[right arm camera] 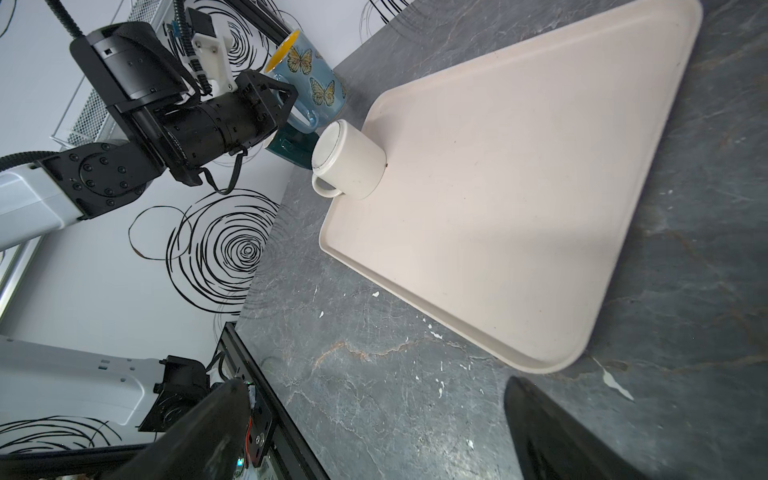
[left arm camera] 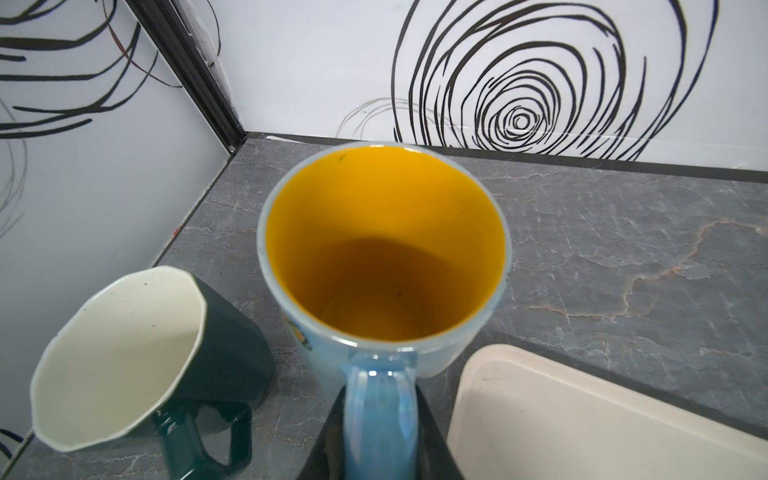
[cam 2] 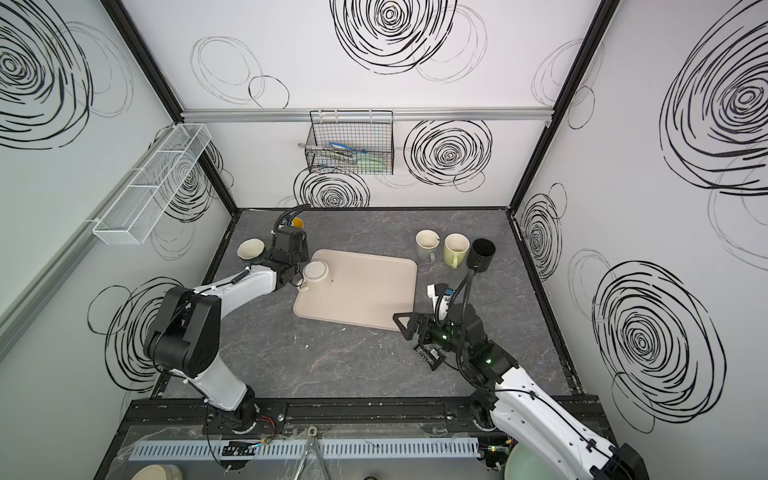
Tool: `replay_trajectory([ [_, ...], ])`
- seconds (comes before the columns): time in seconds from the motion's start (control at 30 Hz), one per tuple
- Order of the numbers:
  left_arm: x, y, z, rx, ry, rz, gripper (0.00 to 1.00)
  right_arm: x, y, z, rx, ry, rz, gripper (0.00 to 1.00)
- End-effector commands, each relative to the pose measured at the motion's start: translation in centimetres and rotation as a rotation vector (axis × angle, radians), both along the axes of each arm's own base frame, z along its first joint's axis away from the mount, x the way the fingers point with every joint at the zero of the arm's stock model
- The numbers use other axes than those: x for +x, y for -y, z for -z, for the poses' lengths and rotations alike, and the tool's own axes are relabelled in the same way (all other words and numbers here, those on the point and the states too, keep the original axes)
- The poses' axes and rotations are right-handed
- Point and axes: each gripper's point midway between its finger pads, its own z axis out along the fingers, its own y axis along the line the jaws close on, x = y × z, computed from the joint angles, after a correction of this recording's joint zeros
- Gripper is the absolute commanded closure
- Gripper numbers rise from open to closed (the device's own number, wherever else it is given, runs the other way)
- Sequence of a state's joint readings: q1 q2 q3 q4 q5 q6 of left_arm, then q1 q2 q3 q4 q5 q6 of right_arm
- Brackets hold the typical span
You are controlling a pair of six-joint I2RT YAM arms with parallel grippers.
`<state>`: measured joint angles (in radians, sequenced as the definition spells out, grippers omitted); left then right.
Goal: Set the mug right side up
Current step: 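Carry the upright blue mug with the left gripper beside the dark green mug, then lower the blue mug onto the table and open the left gripper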
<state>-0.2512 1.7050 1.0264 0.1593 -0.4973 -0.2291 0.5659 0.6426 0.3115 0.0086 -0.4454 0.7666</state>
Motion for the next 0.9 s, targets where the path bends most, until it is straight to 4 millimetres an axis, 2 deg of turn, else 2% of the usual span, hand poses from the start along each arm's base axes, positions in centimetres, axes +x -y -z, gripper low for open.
replay_trajectory([
  [0.0, 2.6, -0.4, -4.6, -0.070, 0.204, -0.038, 1.00, 0.1, 0.2, 0.1, -0.004, -0.003, 0.007, 0.00],
  [0.47, 2.6, -1.9, -0.5, -0.143, 0.150, -0.088, 1.00, 0.4, 0.1, 1.2, -0.015, -0.029, 0.010, 0.00],
  [0.5, 2.6, -1.8, -0.3, -0.148, 0.148, -0.085, 0.92, 0.4, 0.1, 1.3, -0.016, -0.029, 0.010, 0.00],
  [0.6, 2.6, -1.8, -0.2, -0.163, 0.141, -0.081, 0.50, 0.5, 0.0, 1.2, -0.018, -0.022, 0.009, 0.00],
  [0.67, 2.5, -1.5, -0.4, -0.181, 0.148, -0.063, 0.38, 0.6, 0.1, 1.1, -0.025, -0.016, 0.009, 0.00],
  [0.7, 2.4, -1.4, -0.5, -0.187, 0.153, -0.059, 0.23, 0.7, 0.2, 1.1, -0.030, -0.016, 0.015, 0.00],
  [0.77, 2.0, -1.5, -0.5, -0.202, 0.157, -0.070, 0.05, 0.8, 0.4, 1.2, -0.039, -0.014, 0.027, 0.00],
  [0.8, 1.8, -1.5, -0.4, -0.209, 0.156, -0.076, 0.01, 0.8, 0.6, 1.4, -0.043, -0.017, 0.033, 0.00],
  [0.87, 1.3, -1.5, -0.3, -0.226, 0.152, -0.081, 0.04, 0.8, 0.7, 1.6, -0.050, -0.021, 0.036, 0.00],
])
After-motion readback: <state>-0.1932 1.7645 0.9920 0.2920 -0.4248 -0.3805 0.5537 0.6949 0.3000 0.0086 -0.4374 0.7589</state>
